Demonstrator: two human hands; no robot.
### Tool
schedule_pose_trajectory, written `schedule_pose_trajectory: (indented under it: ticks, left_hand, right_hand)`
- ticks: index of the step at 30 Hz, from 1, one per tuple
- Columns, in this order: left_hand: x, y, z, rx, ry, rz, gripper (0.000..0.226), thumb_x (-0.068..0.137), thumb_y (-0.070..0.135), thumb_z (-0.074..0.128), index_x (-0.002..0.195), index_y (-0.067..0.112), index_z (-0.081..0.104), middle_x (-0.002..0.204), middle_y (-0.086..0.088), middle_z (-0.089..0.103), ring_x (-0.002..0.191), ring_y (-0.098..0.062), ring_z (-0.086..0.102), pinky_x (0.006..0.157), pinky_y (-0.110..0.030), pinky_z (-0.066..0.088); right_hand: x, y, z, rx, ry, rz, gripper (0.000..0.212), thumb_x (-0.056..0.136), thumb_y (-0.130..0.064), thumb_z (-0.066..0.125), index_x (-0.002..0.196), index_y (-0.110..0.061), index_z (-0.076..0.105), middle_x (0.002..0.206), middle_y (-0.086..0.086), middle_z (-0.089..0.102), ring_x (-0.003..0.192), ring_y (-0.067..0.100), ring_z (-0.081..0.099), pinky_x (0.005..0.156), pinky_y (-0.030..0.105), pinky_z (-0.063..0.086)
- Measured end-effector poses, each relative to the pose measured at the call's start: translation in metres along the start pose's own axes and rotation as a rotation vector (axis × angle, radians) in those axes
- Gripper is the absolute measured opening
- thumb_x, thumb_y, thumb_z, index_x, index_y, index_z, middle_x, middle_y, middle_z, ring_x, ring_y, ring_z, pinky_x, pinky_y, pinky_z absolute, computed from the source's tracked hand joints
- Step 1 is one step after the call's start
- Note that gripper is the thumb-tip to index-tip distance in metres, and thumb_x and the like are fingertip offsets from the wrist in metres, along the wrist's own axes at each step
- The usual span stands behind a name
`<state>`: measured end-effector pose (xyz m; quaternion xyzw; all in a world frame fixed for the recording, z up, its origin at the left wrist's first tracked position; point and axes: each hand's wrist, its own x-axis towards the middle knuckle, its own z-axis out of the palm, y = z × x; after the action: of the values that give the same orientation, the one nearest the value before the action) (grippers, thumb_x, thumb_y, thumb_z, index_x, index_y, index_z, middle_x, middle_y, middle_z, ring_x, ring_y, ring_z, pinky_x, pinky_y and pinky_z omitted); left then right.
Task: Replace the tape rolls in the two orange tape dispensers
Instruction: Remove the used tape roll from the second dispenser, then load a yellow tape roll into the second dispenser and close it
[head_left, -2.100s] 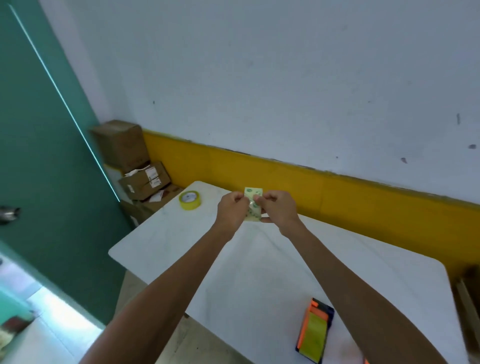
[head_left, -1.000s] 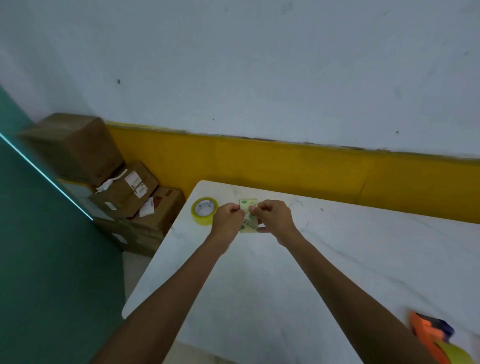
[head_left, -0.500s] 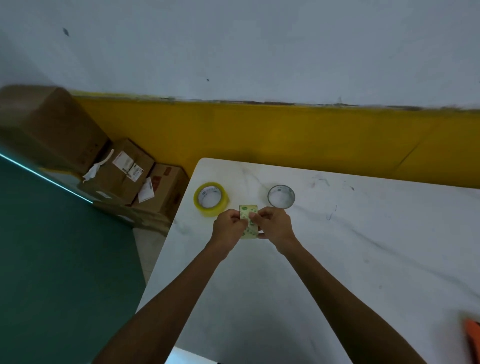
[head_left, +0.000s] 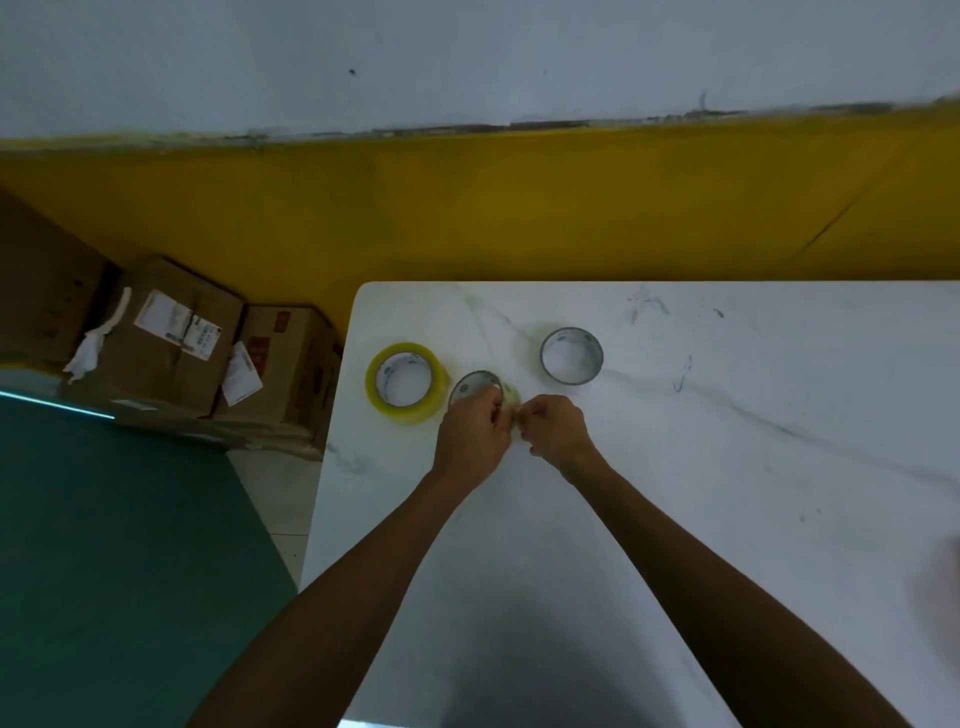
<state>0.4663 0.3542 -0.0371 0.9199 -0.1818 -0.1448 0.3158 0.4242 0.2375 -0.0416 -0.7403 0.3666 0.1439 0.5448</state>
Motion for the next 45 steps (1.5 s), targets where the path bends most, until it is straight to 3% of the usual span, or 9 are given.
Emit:
schedule_pose_trajectory:
  ticks: [4, 9, 15, 21, 25, 31, 36, 43, 45]
  left_hand:
    - [-0.002, -0.012, 0.016, 0.161, -0.074, 0.129, 0.016, 0.092, 0.014, 0.053, 0.076, 0.012, 0.056, 0.068, -0.003, 0.057, 0.058, -0.016, 0.05, 0.047, -0.017, 0.026]
    - [-0.005, -0.011, 0.029, 0.265, -0.101, 0.198, 0.007, 0.083, 0.004, 0.063, 0.076, 0.003, 0.065, 0.071, -0.016, 0.068, 0.06, -0.03, 0.065, 0.049, -0.03, 0.043]
    - [-0.001, -0.016, 0.016, 0.365, -0.032, 0.275, 0.02, 0.075, 0.023, 0.071, 0.083, 0.005, 0.068, 0.081, -0.013, 0.07, 0.073, -0.027, 0.065, 0.06, -0.033, 0.053]
    - [0.019, -0.037, -0.028, 0.449, 0.178, 0.114, 0.023, 0.074, 0.017, 0.047, 0.082, 0.003, 0.063, 0.077, -0.016, 0.063, 0.071, -0.033, 0.059, 0.06, -0.038, 0.049]
    - [0.025, -0.062, -0.038, 0.539, 0.084, 0.042, 0.02, 0.073, 0.009, 0.062, 0.089, -0.003, 0.064, 0.083, -0.022, 0.066, 0.074, -0.037, 0.064, 0.06, -0.037, 0.053]
    - [0.021, -0.071, -0.036, 0.587, -0.099, -0.043, 0.015, 0.082, 0.007, 0.055, 0.092, -0.001, 0.064, 0.086, -0.023, 0.069, 0.076, -0.037, 0.065, 0.061, -0.031, 0.044]
    - [0.024, -0.049, -0.052, 0.385, -0.092, -0.192, 0.03, 0.09, 0.011, 0.054, 0.118, -0.002, 0.058, 0.12, -0.022, 0.063, 0.108, -0.036, 0.06, 0.082, -0.038, 0.048]
    - [0.031, 0.039, -0.101, 0.125, 0.052, -0.183, 0.043, 0.094, 0.023, 0.047, 0.13, 0.0, 0.05, 0.123, -0.025, 0.059, 0.112, -0.041, 0.057, 0.089, -0.044, 0.048]
    - [0.033, 0.064, -0.107, -0.067, 0.052, -0.18, 0.036, 0.092, 0.023, 0.047, 0.117, 0.0, 0.058, 0.113, -0.025, 0.063, 0.103, -0.041, 0.059, 0.082, -0.043, 0.049]
  right_hand:
    - [0.002, 0.018, 0.011, -0.033, 0.048, 0.043, 0.022, 0.091, -0.018, 0.055, 0.1, -0.008, 0.072, 0.104, 0.013, 0.073, 0.094, 0.032, 0.069, 0.088, 0.046, 0.057]
    - [0.001, 0.026, 0.014, -0.065, 0.104, 0.015, 0.02, 0.09, -0.01, 0.053, 0.093, -0.001, 0.071, 0.096, 0.015, 0.074, 0.087, 0.031, 0.069, 0.086, 0.048, 0.057]
    - [0.003, 0.025, 0.014, -0.005, 0.144, -0.015, 0.02, 0.09, -0.015, 0.052, 0.092, -0.005, 0.069, 0.088, 0.012, 0.073, 0.083, 0.03, 0.069, 0.085, 0.049, 0.058]
    - [0.0, 0.024, 0.009, 0.126, 0.28, -0.038, 0.019, 0.092, -0.011, 0.05, 0.089, -0.002, 0.066, 0.085, 0.016, 0.07, 0.081, 0.034, 0.068, 0.079, 0.051, 0.059]
    - [-0.001, 0.026, 0.008, 0.146, 0.297, -0.05, 0.019, 0.092, -0.012, 0.05, 0.089, -0.002, 0.066, 0.084, 0.015, 0.07, 0.08, 0.034, 0.068, 0.078, 0.05, 0.059]
    - [-0.004, 0.026, 0.006, 0.157, 0.31, -0.064, 0.018, 0.092, -0.012, 0.05, 0.09, -0.005, 0.067, 0.084, 0.014, 0.07, 0.08, 0.032, 0.068, 0.079, 0.049, 0.059]
    - [-0.013, 0.013, 0.0, 0.202, 0.35, -0.097, 0.018, 0.09, -0.014, 0.051, 0.086, -0.006, 0.067, 0.081, 0.013, 0.07, 0.079, 0.032, 0.069, 0.078, 0.049, 0.06]
    - [-0.04, -0.041, -0.017, 0.275, 0.373, -0.271, 0.019, 0.088, -0.023, 0.056, 0.085, -0.008, 0.067, 0.078, 0.009, 0.07, 0.079, 0.028, 0.069, 0.075, 0.051, 0.059]
    - [-0.052, -0.061, -0.024, 0.3, 0.416, -0.336, 0.025, 0.09, -0.029, 0.056, 0.086, -0.007, 0.067, 0.078, 0.009, 0.07, 0.078, 0.028, 0.068, 0.074, 0.051, 0.059]
